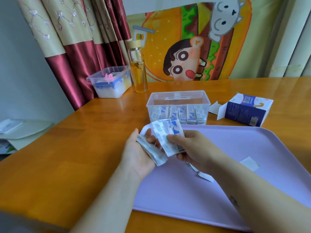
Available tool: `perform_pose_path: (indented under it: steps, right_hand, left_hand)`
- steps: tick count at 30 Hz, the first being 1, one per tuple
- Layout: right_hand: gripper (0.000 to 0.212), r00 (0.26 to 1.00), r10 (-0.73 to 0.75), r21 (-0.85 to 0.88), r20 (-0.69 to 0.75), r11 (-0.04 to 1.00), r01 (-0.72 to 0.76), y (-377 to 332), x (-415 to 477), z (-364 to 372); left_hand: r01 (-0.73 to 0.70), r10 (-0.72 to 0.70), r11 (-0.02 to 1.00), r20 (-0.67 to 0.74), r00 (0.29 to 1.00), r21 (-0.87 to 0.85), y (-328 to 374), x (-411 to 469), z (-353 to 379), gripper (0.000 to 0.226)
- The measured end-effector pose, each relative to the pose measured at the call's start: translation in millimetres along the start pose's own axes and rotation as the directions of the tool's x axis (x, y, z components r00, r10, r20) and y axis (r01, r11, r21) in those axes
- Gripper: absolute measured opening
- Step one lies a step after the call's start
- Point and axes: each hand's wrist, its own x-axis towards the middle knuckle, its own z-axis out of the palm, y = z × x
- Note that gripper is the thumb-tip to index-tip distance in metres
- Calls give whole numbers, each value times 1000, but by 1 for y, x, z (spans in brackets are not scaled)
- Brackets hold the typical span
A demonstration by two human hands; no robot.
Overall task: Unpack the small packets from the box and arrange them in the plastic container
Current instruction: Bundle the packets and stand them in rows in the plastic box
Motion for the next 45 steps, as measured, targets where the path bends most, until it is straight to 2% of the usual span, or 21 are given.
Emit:
perform_pose_path:
  steps: [2, 3, 5, 7, 8, 11, 15, 18, 21, 22, 24, 26, 28, 30, 32, 34, 36, 39, 42, 44, 45]
  right_hand:
    - [16, 1000, -3, -35, 27, 999, 4, 2, 0, 4]
    - [15, 1000, -4, -36, 26, 999, 5, 2, 1, 5]
    - [15, 1000, -6, -15, 21, 1000, 6, 4, 1, 7]
    - [19, 1000, -15, 12, 27, 1000, 15, 6, 1, 7]
    - [21, 999, -16, 19, 30, 1000, 15, 6, 1, 7]
    - [21, 1000, -11, 9, 21, 1000, 11, 5, 1, 5]
    - [17, 999, -42, -85, -20, 996, 41, 2, 0, 3]
    - [15, 992, -71, -152, -99, 987, 56, -1, 0, -1]
    - [12, 983, -65, 24, -174, 997, 70, -12, 4, -18]
    - [13, 976, -82, 27, -203, 996, 89, -18, 6, -27]
    - [13, 963, -140, -158, -230, 982, 105, -30, 9, -43]
    - [18, 967, -171, -504, -189, 862, 55, -41, 12, -54]
    - [21, 982, -134, -755, -135, 655, -15, -50, 16, -59]
    - [20, 994, -61, -860, -91, 508, -47, -54, 22, -60]
    - [24, 997, 27, -902, -67, 425, -72, -51, 30, -62]
    - [26, 994, 71, -900, -82, 423, -105, -44, 35, -64]
    - [25, 993, 49, -892, -103, 438, -114, -37, 38, -67]
    - [22, 981, -84, -879, -173, 463, -115, -28, 39, -71]
    - [21, 911, -303, -821, -279, 567, -63, -28, 34, -71]
    - [20, 922, -299, -786, -246, 619, -9, -28, 30, -69]
    - [20, 941, -266, -792, -212, 610, -6, -26, 28, -68]
  left_hand:
    - [-25, 12, 986, 81, 997, 166, -2, -3, 1, 71]
    - [-57, 30, 968, 112, 993, 245, -4, -5, 4, 74]
    - [-100, 60, 942, 132, 989, 319, -9, -6, 7, 58]
    - [-97, 64, 923, 99, 993, 371, -13, -6, 5, 33]
    - [-86, 59, 914, 79, 995, 397, -14, -4, 4, 28]
    - [-85, 56, 905, 82, 995, 418, -15, -6, 4, 29]
    - [-169, 145, 888, 88, 985, 427, -17, -5, 8, 26]
    - [-196, 195, 915, 39, 980, 352, -15, -2, 9, 20]
    - [-201, 222, 952, -68, 973, 232, -12, 1, 7, 13]
    - [-203, 225, 956, -82, 971, 214, -11, 1, 6, 14]
    - [-197, 219, 961, -95, 971, 195, -8, 2, 3, 13]
    - [-193, 214, 962, -94, 972, 192, -6, 3, 1, 9]
    - [-190, 209, 965, -87, 974, 183, -5, 4, -1, 9]
    - [-176, 191, 969, -73, 979, 175, -5, 3, -1, 7]
    - [-163, 177, 971, -65, 982, 175, -6, 2, 0, 7]
    - [-152, 164, 975, -66, 984, 160, -6, 1, 0, 11]
    - [-150, 162, 977, -67, 985, 151, -6, 1, 2, 13]
    - [-148, 160, 976, -66, 985, 156, -7, 1, 2, 15]
    - [-160, 171, 974, -60, 983, 157, -4, 2, 0, 12]
    - [-169, 181, 971, -61, 982, 169, -3, 2, -1, 12]
    - [-170, 182, 970, -57, 982, 175, -3, 3, -1, 12]
